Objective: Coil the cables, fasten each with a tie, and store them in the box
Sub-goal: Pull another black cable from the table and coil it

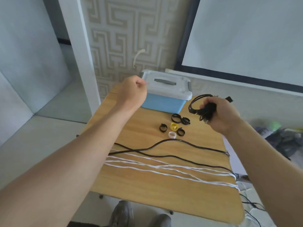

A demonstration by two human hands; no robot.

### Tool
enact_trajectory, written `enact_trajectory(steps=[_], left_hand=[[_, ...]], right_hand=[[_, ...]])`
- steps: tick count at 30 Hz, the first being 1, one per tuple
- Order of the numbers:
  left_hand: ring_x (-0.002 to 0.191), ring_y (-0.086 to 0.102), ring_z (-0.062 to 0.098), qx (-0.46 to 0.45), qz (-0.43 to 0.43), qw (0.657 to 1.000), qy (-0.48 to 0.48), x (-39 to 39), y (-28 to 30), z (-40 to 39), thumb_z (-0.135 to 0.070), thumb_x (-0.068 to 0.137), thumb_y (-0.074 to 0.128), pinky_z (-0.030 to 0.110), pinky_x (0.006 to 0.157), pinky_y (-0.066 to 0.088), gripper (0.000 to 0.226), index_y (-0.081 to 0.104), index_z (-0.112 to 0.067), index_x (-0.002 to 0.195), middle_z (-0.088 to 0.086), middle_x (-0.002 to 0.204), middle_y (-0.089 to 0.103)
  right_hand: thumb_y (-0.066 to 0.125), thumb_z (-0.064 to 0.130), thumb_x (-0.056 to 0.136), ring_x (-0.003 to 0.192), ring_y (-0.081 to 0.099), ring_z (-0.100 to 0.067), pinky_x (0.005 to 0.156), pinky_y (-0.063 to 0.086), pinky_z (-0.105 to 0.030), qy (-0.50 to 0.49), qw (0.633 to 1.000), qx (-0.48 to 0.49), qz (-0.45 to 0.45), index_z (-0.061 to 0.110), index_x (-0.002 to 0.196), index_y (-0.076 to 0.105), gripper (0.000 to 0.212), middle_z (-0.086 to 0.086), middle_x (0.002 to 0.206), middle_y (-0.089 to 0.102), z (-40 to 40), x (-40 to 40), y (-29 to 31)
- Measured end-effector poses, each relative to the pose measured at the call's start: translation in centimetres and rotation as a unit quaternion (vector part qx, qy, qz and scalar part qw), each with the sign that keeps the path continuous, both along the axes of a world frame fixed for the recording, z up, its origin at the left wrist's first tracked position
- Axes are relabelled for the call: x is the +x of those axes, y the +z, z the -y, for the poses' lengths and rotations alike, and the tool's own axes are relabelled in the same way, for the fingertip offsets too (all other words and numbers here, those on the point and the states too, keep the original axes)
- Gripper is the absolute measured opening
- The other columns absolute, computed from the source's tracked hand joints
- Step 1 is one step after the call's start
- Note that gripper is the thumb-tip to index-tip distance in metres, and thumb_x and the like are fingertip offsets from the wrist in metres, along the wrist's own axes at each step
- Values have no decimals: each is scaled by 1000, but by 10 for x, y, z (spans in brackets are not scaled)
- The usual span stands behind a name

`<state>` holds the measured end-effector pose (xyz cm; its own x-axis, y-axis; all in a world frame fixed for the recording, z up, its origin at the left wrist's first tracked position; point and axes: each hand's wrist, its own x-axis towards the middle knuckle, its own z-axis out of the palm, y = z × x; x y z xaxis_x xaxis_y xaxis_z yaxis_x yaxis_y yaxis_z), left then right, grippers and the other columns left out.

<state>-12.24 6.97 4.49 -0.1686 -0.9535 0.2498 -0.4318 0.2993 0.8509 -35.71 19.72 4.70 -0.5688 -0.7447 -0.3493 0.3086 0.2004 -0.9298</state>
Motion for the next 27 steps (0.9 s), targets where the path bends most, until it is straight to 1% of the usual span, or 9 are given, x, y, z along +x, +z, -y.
enact_trajectory(steps=[5, 8, 10, 12, 14, 18, 20, 23, 27], left_hand=[[87, 49, 19, 29, 24, 998, 47, -30, -9, 60, -12, 94, 47, 29, 76, 36, 11, 54, -20, 94, -7, 88, 51], [104, 57, 35, 77, 63, 994, 48, -47, -20, 97, -21, 97, 46, 39, 80, 40, 27, 55, -6, 118, 16, 117, 59], [125, 52, 34, 133, 73, 988, 34, -53, -27, 115, -37, 101, 45, 36, 88, 37, 54, 39, -3, 143, 14, 138, 52], [125, 50, 30, 165, 88, 982, 9, -61, -34, 136, -51, 101, 42, 36, 90, 35, 66, 31, -7, 149, 9, 140, 50], [106, 53, 26, 164, 111, 980, 0, -64, -38, 149, -55, 101, 40, 36, 84, 36, 64, 41, -6, 141, 8, 124, 57], [85, 59, 30, 120, 177, 975, 56, -67, -47, 169, -51, 102, 42, 38, 73, 44, 48, 59, -9, 87, 8, 87, 65], [88, 59, 32, 100, 195, 974, 63, -70, -48, 170, -45, 104, 40, 37, 71, 40, 51, 63, -1, 97, 10, 92, 65], [84, 48, 27, 98, 224, 967, 71, -77, -44, 169, -31, 108, 35, 35, 72, 34, 39, 58, -1, 101, 10, 92, 52], [89, 61, 31, 182, 193, 957, 115, -70, -48, 178, -17, 103, 39, 42, 81, 54, 30, 63, 0, 103, 12, 100, 63]], right_hand=[[80, 27, 84, 55, 49, -12, 54, 44, -26, -97, 980, 91, -151, 18, 80, 58, 24, 1, 65, 54, 73, -45, 0], [86, 43, 73, 61, 48, -15, 52, 43, -29, -76, 959, 146, -232, 15, 89, 57, 43, -2, 75, 52, 112, -56, -5], [84, 53, 71, 74, 52, -19, 64, 48, -32, -36, 951, 172, -255, 10, 97, 56, 57, -3, 84, 53, 134, -57, -9], [81, 57, 75, 96, 56, -24, 87, 49, -37, -16, 947, 191, -257, 8, 110, 53, 66, -3, 97, 58, 156, -59, -16], [69, 59, 84, 105, 59, -27, 95, 48, -38, 7, 935, 211, -286, 5, 120, 54, 67, -4, 109, 62, 170, -58, -28], [47, 52, 98, 86, 58, -27, 80, 46, -35, -13, 926, 200, -320, 12, 85, 52, 43, -2, 83, 57, 181, -55, -49], [45, 50, 100, 90, 56, -29, 86, 48, -38, -44, 915, 204, -346, 14, 88, 52, 39, -5, 92, 60, 184, -58, -54], [41, 39, 104, 81, 56, -27, 63, 42, -32, -78, 900, 220, -368, 7, 113, 59, 38, -10, 99, 60, 186, -65, -58], [45, 60, 96, 80, 61, -25, 62, 43, -32, -50, 891, 209, -399, 8, 106, 62, 55, -6, 89, 63, 183, -67, -63]])
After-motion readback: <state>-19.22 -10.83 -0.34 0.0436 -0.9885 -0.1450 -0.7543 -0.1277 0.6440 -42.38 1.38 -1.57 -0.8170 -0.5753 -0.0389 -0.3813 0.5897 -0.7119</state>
